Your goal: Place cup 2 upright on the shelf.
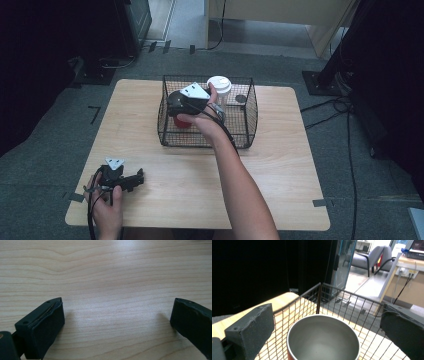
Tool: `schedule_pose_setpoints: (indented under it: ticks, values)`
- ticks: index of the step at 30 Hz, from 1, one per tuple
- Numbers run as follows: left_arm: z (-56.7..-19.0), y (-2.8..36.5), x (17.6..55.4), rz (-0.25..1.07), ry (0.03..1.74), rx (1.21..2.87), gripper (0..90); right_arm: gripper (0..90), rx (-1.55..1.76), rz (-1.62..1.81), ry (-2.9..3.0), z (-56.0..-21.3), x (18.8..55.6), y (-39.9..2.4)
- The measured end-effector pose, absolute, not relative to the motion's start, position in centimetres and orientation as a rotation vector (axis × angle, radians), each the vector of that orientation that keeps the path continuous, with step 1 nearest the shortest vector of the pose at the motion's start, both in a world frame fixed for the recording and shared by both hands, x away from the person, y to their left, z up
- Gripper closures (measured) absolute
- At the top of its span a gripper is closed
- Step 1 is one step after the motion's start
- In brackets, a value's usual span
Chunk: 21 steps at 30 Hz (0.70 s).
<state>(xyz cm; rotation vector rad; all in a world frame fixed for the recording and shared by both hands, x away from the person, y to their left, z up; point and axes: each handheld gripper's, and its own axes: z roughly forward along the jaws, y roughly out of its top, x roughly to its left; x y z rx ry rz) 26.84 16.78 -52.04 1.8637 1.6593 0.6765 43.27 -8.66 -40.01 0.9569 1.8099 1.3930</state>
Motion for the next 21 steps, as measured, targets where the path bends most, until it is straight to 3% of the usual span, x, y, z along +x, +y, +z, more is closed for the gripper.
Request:
schedule_pose_setpoints:
  ticks: [21]
  values:
    - [-52.0,16.8,26.8,0.677,1.659,1.862,0.1,0.0,0.931,1.434,1.712,-38.3,38.9,-13.5]
